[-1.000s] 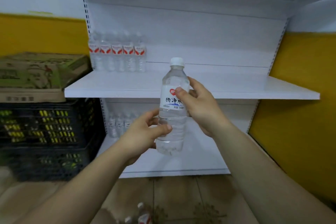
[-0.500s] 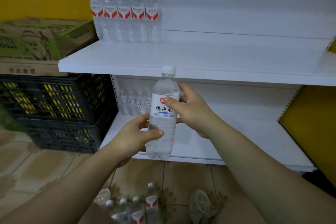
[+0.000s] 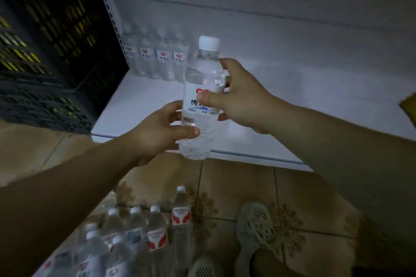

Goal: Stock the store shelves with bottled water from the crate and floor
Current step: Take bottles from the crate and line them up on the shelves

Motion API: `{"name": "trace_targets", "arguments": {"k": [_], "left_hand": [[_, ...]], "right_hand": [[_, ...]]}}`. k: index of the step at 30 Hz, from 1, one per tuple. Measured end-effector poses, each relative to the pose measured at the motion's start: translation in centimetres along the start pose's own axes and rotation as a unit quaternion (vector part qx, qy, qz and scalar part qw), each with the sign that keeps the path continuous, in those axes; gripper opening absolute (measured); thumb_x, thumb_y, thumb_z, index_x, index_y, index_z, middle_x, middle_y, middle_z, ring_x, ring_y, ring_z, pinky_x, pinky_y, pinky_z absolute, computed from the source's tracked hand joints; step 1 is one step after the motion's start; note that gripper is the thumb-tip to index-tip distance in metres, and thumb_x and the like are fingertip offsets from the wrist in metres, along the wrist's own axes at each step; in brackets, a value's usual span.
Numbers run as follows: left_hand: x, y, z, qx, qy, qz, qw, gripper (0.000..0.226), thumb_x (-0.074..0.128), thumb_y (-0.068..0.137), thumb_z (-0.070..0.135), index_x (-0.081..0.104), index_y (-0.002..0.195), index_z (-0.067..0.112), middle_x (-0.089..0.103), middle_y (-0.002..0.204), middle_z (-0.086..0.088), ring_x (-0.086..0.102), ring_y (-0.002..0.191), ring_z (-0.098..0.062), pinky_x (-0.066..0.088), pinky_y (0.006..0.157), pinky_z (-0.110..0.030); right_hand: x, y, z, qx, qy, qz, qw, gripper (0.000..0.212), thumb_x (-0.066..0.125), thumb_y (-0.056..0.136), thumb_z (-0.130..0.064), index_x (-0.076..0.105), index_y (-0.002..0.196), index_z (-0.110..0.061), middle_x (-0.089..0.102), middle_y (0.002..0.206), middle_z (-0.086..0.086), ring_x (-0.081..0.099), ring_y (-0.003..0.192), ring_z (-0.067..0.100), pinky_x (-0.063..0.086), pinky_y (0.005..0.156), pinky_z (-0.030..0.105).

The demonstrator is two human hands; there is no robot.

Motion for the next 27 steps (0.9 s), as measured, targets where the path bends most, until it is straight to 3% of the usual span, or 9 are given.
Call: {"name": "trace_targets", "arguments": {"k": [2,6,9,11,13,15,18,24,27], "left_hand": [[-0.4,2.2,-1.3,0.007,0.013,0.005,1.000,0.050,0.068,0.083,0.003,0.055,0.123,0.030,0.063,0.118,0.003,0.064,0.106,-0.018,0.056,0.086,-0.039],[-1.2,6.8,-4.0,0.019,0.078,-0.002,0.997,0.054,0.069,0.085,0.016,0.051,0.133,0.031,0.060,0.127,0.011,0.058,0.116,-0.010,0.047,0.091,-0.026],[-2.5,10.6,-8.0,-0.021,0.196,0.016,0.980,0.067,0.067,0.086,0.038,0.037,0.145,0.031,0.043,0.147,0.007,0.043,0.133,-0.017,0.035,0.100,-0.027],[-3.7,12.7,-11.0,-0.042,0.271,0.032,0.961,0.069,0.063,0.088,0.044,0.034,0.147,0.027,0.036,0.152,0.005,0.039,0.135,-0.018,0.032,0.101,-0.027],[-4.8,14.6,-13.8,-0.057,0.327,0.037,0.943,0.069,0.060,0.089,0.047,0.033,0.148,0.024,0.033,0.154,0.002,0.035,0.137,-0.021,0.029,0.109,-0.033],[-6.2,16.6,-15.9,-0.081,0.433,0.048,0.896,0.075,0.051,0.089,0.057,0.024,0.151,0.026,0.019,0.160,0.001,0.019,0.145,-0.025,0.019,0.118,-0.045],[-8.2,19.3,-17.0,-0.089,0.541,0.078,0.833,0.078,0.029,0.087,0.073,0.010,0.152,0.035,-0.003,0.162,0.003,-0.007,0.148,-0.025,0.002,0.116,-0.055],[-11.1,22.5,-19.0,-0.085,0.599,0.110,0.789,0.078,0.008,0.082,0.079,-0.010,0.149,0.045,-0.018,0.160,0.007,-0.020,0.146,-0.027,-0.005,0.111,-0.067],[-11.2,22.5,-19.3,-0.071,0.604,0.122,0.784,0.076,0.003,0.081,0.079,-0.013,0.147,0.045,-0.020,0.159,0.007,-0.022,0.145,-0.027,-0.005,0.111,-0.067]], "right_hand": [[0.4,1.7,2.0,-0.002,0.009,0.014,1.000,0.058,0.074,0.084,-0.020,0.038,0.129,-0.027,0.056,0.103,-0.016,0.061,0.093,0.006,0.055,0.076,0.025],[1.3,4.8,5.8,-0.004,0.000,0.047,0.999,0.061,0.076,0.082,-0.019,0.038,0.128,-0.030,0.054,0.101,-0.018,0.060,0.095,0.008,0.055,0.083,0.034],[2.0,7.1,8.2,-0.015,-0.045,0.046,0.998,0.067,0.076,0.083,-0.019,0.035,0.135,-0.028,0.051,0.103,-0.018,0.057,0.104,0.015,0.052,0.094,0.039],[2.2,8.6,9.7,-0.014,-0.062,0.040,0.997,0.068,0.076,0.083,-0.019,0.034,0.136,-0.029,0.051,0.106,-0.016,0.056,0.106,0.014,0.050,0.096,0.037],[2.0,10.0,11.0,-0.018,-0.069,0.046,0.996,0.069,0.076,0.082,-0.018,0.034,0.136,-0.029,0.053,0.112,-0.012,0.056,0.107,0.014,0.050,0.096,0.039],[1.8,11.5,12.1,-0.023,-0.071,0.059,0.995,0.069,0.076,0.082,-0.016,0.035,0.136,-0.029,0.054,0.114,-0.011,0.057,0.108,0.015,0.051,0.096,0.039],[1.4,13.8,13.8,-0.021,-0.056,0.081,0.995,0.066,0.076,0.082,-0.014,0.037,0.134,-0.028,0.054,0.107,-0.018,0.057,0.105,0.013,0.051,0.093,0.035],[2.0,18.0,16.6,-0.007,-0.040,0.100,0.994,0.062,0.075,0.083,-0.014,0.038,0.131,-0.029,0.055,0.105,-0.018,0.058,0.106,0.014,0.051,0.097,0.042],[2.2,19.7,16.8,-0.014,-0.041,0.117,0.992,0.064,0.075,0.083,-0.016,0.038,0.133,-0.028,0.055,0.104,-0.017,0.060,0.104,0.014,0.052,0.095,0.038]]}}
Point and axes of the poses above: each hand's wrist, its own y-axis towards the middle knuckle, its own x-axis out of the palm, z = x × y, the point moved 9 cm from there along y, towards the middle knuckle
